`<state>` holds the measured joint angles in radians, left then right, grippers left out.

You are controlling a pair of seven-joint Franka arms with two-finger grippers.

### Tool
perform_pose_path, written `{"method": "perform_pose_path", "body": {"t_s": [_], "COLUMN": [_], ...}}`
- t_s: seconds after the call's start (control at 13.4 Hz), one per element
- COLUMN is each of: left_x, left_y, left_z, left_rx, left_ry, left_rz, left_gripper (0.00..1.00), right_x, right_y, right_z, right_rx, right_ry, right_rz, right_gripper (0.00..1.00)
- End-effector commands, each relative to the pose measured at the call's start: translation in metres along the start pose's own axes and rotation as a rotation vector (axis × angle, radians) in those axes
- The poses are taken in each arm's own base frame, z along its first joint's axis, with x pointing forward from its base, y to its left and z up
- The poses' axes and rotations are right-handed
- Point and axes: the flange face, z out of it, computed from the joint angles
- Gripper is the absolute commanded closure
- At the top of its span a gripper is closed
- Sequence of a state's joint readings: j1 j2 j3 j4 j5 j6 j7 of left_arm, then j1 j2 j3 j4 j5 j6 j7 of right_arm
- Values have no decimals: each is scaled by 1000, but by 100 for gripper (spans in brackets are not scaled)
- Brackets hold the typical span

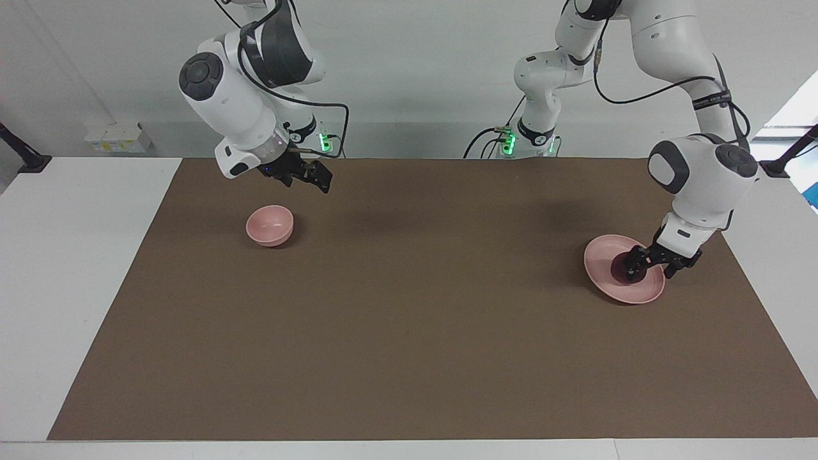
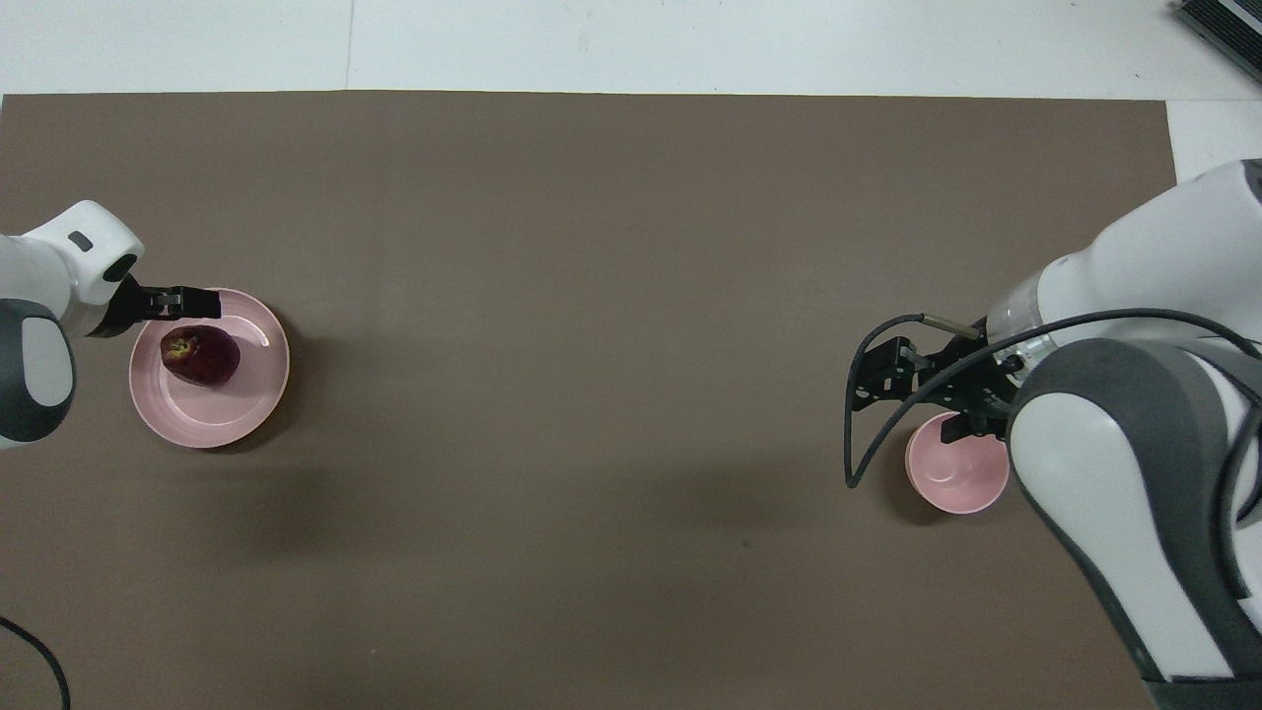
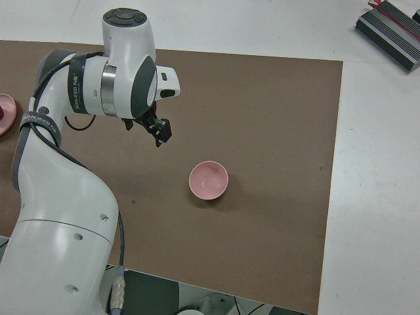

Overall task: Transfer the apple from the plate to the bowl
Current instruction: 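Lower the left gripper onto the red apple on the pink plate, then grasp the apple with the left gripper while the right gripper rises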

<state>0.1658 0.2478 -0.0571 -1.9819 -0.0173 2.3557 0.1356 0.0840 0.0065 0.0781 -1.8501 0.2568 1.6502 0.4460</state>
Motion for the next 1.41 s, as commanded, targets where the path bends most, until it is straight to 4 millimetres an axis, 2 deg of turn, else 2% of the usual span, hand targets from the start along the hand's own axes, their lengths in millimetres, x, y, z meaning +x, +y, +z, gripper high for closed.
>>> {"method": "perform_pose_path", "body": {"t_s": [0.0,0.22,0.3,0.52,0.6,0.74,0.82,1.04,1.19,1.34], "left_x": [-15,-29,-33,-33,-34,-37,-39,-35,-23,-7], "left_y": [-5,-8,-5,1,3,5,5,5,5,7], "left_z": [-2,4,13,13,14,13,14,9,-9,-38], "left_rx": [-5,-9,-12,-15,-17,-22,-25,-20,-18,-21], "left_ry": [3,-37,-55,-64,-80,-111,-131,-123,-103,-92], "left_rz": [-21,-26,-19,0,0,3,3,10,26,60], "left_gripper": [0,0,0,2,22,81,100,100,100,100], "right_x": [-11,-12,-12,-14,-14,-16,-16,-14,-12,-16], "right_y": [-15,-19,-19,-25,-27,-32,-34,-40,-45,-55], "right_z": [19,24,26,31,31,33,32,36,38,40], "right_rx": [10,3,0,-1,14,33,49,92,132,157], "right_ry": [-7,-16,-20,-32,-38,-48,-47,-79,-96,-103], "right_rz": [56,72,73,89,113,129,147,196,241,287], "right_gripper": [0,0,0,0,0,0,0,0,0,0]}}
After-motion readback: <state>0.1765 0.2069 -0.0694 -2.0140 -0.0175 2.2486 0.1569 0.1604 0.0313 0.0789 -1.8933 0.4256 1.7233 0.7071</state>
